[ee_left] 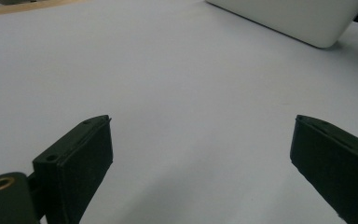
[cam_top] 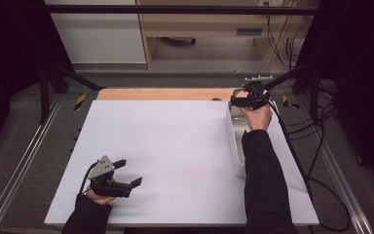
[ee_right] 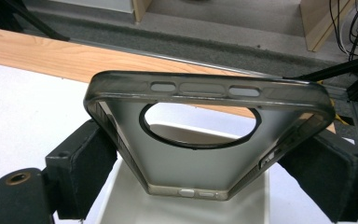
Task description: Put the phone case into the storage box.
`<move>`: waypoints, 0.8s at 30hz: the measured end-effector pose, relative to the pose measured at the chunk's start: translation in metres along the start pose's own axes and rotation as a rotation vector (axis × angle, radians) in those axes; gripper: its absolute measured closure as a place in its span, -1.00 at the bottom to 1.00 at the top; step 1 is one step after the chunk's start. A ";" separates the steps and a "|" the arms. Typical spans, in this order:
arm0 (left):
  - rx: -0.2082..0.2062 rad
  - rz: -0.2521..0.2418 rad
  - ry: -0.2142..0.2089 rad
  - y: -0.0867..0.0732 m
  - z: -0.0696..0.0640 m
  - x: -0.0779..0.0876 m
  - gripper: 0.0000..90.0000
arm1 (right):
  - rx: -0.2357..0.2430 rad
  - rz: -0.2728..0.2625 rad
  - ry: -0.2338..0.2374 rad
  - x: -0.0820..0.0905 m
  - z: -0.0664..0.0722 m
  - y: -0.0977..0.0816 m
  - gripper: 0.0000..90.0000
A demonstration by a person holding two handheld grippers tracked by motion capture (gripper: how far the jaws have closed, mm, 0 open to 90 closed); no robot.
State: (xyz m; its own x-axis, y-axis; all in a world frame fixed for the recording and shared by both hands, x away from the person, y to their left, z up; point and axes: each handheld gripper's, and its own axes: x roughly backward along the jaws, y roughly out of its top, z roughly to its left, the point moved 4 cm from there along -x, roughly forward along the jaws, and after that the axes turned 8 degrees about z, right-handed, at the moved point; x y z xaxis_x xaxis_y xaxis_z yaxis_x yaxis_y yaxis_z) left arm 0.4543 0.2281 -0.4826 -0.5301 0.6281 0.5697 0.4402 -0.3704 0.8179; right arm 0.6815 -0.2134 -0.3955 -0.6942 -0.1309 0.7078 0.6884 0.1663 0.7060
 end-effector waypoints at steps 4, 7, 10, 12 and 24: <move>0.000 0.003 0.000 0.000 0.000 0.000 -0.88 | -0.001 0.006 -0.003 -0.002 0.000 0.000 -0.72; -0.001 0.004 0.000 0.000 0.000 0.000 -0.88 | 0.002 0.006 -0.004 -0.004 0.000 0.000 -0.72; -0.002 0.005 0.000 0.000 0.000 -0.001 -0.89 | 0.001 0.007 -0.006 -0.005 0.000 0.000 -0.72; -0.001 0.004 0.000 0.000 0.000 0.000 -0.89 | 0.001 0.013 -0.010 -0.006 0.000 0.000 -0.72; -0.001 0.007 -0.001 -0.001 0.000 -0.001 -0.88 | -0.004 0.026 -0.014 -0.011 0.000 -0.001 -0.73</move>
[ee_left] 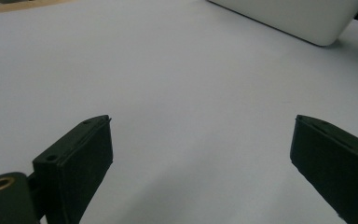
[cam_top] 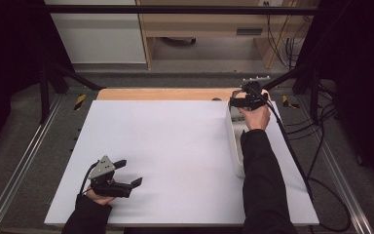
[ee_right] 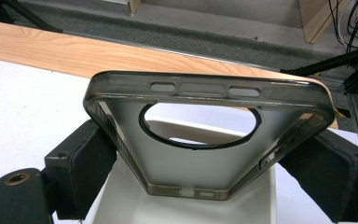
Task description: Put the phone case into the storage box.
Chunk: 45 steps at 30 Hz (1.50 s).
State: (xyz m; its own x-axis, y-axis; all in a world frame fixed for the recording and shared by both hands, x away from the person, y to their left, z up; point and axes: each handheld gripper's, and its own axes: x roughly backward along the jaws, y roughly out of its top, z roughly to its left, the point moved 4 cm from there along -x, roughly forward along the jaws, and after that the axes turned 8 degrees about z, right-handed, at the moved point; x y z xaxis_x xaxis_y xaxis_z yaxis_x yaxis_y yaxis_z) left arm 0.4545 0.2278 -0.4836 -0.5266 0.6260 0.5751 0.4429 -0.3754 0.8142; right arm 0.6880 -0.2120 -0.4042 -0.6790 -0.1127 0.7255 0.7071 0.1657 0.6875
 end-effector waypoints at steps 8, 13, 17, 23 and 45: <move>-0.002 0.001 0.000 0.000 0.000 0.000 -0.88 | 0.012 -0.012 -0.001 -0.001 0.001 0.000 -0.75; -0.002 0.001 -0.001 0.000 0.000 0.000 -0.88 | 0.010 -0.023 -0.012 -0.001 0.000 0.001 -0.82; -0.003 0.002 -0.002 0.000 0.000 0.000 -0.88 | 0.009 -0.033 -0.009 0.000 0.000 0.002 -0.90; -0.005 0.002 -0.004 0.000 -0.001 0.000 -0.88 | 0.016 -0.065 -0.031 0.004 -0.001 0.003 -0.99; -0.008 -0.008 0.002 0.001 -0.002 0.001 -0.89 | 0.063 -0.226 0.094 0.064 0.011 0.001 -1.00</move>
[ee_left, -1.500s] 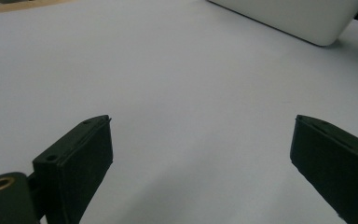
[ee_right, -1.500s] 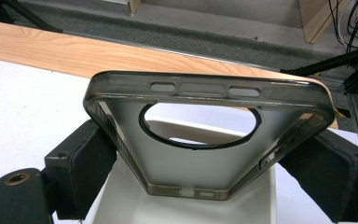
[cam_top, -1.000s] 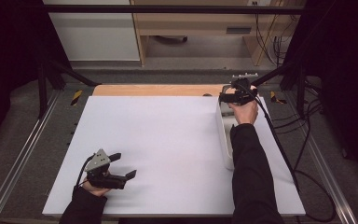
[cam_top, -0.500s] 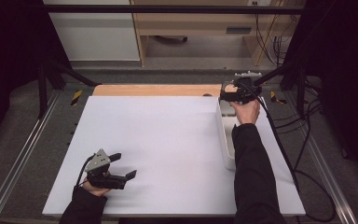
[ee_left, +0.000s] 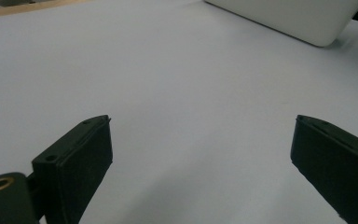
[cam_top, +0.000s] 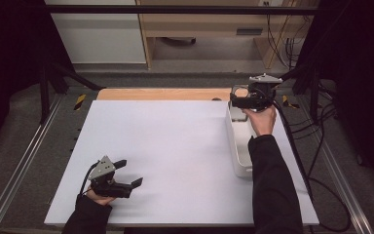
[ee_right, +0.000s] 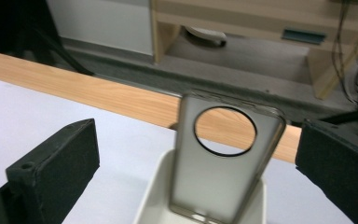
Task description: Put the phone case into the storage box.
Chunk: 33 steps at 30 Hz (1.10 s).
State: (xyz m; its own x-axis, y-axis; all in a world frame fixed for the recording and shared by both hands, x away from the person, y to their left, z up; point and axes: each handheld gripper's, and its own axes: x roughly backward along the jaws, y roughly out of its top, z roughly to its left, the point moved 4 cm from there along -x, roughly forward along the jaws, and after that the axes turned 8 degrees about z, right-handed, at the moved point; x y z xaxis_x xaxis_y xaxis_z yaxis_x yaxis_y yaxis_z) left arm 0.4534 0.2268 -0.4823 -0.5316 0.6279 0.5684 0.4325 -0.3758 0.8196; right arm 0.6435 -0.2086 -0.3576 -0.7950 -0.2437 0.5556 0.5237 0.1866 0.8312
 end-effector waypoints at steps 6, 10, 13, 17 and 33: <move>-0.001 -0.003 0.004 0.000 0.000 0.000 -0.90 | 0.032 -0.051 0.092 0.023 0.014 -0.001 -1.00; 0.000 -0.006 0.005 0.000 0.000 0.001 -0.91 | 0.041 -0.092 0.160 0.037 0.024 -0.003 -1.00; 0.001 -0.009 0.005 0.001 0.000 0.001 -0.91 | 0.052 -0.113 0.201 0.047 0.031 -0.006 -1.00; 0.000 -0.011 0.006 0.001 0.000 0.002 -0.91 | 0.064 -0.151 0.239 0.063 0.038 -0.010 -1.00; -0.004 -0.023 0.008 0.001 0.000 0.003 -0.91 | 0.115 -0.192 0.376 0.101 0.044 -0.057 -1.00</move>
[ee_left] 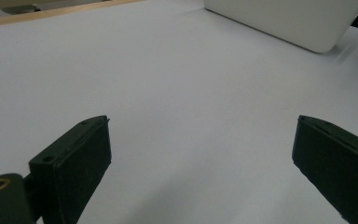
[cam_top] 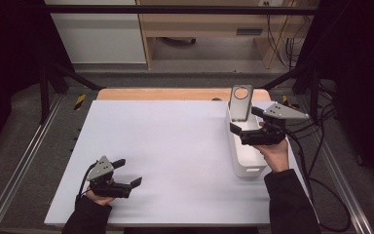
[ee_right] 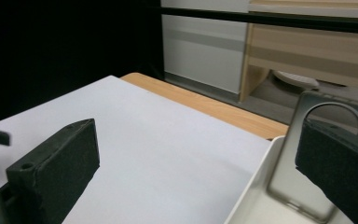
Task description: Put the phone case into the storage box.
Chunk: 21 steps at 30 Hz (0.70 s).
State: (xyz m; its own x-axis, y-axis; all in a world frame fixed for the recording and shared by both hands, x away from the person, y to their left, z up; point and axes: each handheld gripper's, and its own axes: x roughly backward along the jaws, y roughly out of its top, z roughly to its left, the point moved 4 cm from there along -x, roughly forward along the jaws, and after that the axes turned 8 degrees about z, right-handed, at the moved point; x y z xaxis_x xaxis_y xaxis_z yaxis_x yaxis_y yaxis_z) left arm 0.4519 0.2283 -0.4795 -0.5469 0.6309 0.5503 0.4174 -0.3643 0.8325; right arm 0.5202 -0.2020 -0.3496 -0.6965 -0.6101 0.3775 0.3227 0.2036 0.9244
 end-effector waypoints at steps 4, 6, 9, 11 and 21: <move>0.001 0.001 0.000 0.000 0.000 0.000 -0.91 | 0.019 0.002 0.023 0.009 0.006 -0.011 -1.00; 0.000 0.000 -0.001 0.000 -0.001 0.000 -0.91 | 0.011 -0.009 0.039 0.014 0.007 -0.017 -1.00; -0.001 0.002 0.001 0.000 -0.001 0.000 -0.91 | 0.005 -0.011 0.050 0.020 0.007 -0.027 -1.00; -0.001 0.001 0.000 0.000 -0.001 0.000 -0.91 | 0.010 -0.010 0.051 0.024 0.008 -0.033 -1.00; -0.002 -0.009 -0.010 0.001 -0.003 0.001 -0.91 | 0.006 -0.002 0.072 0.039 0.007 -0.064 -1.00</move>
State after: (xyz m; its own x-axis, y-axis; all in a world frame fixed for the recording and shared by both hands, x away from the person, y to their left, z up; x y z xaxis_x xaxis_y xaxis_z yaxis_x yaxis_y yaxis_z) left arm 0.4496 0.2268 -0.4776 -0.5436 0.6409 0.5420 0.4109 -0.3600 0.8376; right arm 0.4677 -0.2333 -0.3940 -0.6491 -0.6638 0.3714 0.3178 0.2070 0.9253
